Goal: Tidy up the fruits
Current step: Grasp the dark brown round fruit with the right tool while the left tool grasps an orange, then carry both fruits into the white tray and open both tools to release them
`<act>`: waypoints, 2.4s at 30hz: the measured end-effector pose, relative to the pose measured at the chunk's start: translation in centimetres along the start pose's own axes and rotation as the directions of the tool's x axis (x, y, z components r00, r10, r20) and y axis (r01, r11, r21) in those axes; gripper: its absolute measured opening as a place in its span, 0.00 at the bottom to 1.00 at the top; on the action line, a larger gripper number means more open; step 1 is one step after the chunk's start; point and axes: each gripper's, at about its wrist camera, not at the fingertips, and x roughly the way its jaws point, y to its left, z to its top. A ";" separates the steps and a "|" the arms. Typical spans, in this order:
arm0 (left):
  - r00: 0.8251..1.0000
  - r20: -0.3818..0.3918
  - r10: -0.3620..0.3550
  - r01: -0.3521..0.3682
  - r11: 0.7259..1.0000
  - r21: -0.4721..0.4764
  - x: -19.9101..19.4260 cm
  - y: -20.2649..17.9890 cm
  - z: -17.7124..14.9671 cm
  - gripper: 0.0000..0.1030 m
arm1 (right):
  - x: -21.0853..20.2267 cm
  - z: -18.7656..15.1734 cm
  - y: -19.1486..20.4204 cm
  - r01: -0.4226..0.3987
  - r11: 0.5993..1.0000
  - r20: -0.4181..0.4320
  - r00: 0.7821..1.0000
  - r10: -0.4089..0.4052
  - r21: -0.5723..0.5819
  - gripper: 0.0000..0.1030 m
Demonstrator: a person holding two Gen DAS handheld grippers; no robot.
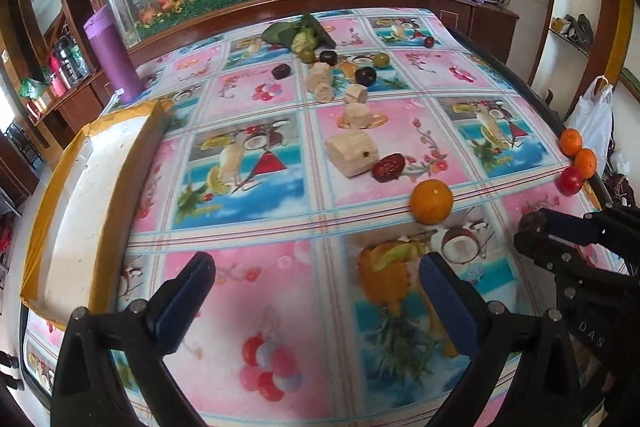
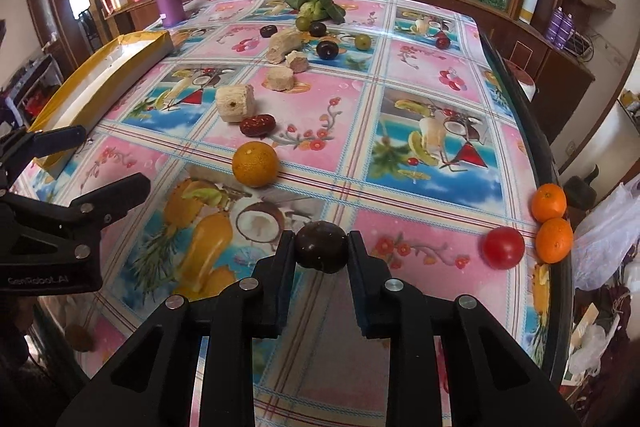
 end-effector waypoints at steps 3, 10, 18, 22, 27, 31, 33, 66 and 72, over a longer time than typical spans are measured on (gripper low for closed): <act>0.999 -0.017 -0.037 0.037 0.999 0.004 0.8 -1.7 1.0 1.00 | -0.3 -0.6 -1.1 0.005 1.000 -0.002 1.000 -0.005 0.014 0.24; 0.992 -0.080 -0.095 0.092 0.995 -0.047 3.1 -4.6 3.0 0.98 | -0.8 -1.2 -2.6 -0.010 1.000 0.007 1.000 0.010 0.028 0.24; 0.985 -0.133 -0.114 0.103 0.991 -0.089 5.0 -5.0 3.0 0.34 | -1.2 -1.4 -3.1 -0.048 0.999 0.018 0.999 0.048 0.019 0.24; 0.981 -0.126 -0.147 0.132 0.984 -0.124 4.6 -3.9 2.2 0.33 | -1.2 -1.6 -3.1 -0.060 0.998 0.024 0.998 0.060 0.007 0.24; 0.979 -0.121 -0.167 0.143 0.973 -0.181 2.6 -1.1 0.7 0.33 | -1.4 -1.5 -2.6 -0.078 0.997 0.042 0.996 0.079 -0.013 0.24; 0.982 -0.091 -0.164 0.141 0.964 -0.224 0.7 2.0 -0.1 0.33 | -1.8 -0.9 -1.1 -0.095 0.995 0.062 0.993 0.097 -0.039 0.24; 0.986 -0.068 -0.152 0.133 0.964 -0.231 -0.2 3.6 -0.5 0.33 | -1.9 -0.3 0.2 -0.098 0.994 0.067 0.993 0.101 -0.057 0.24; 0.992 -0.091 0.088 -0.118 0.903 -0.413 1.6 31.4 -4.9 0.33 | 6.0 13.6 31.4 -0.311 0.860 -0.033 0.945 0.326 -0.405 0.24; 0.989 -0.113 0.100 -0.136 0.917 -0.376 2.7 31.9 -5.2 0.34 | 8.9 13.9 32.6 -0.322 0.864 -0.089 0.946 0.312 -0.388 0.24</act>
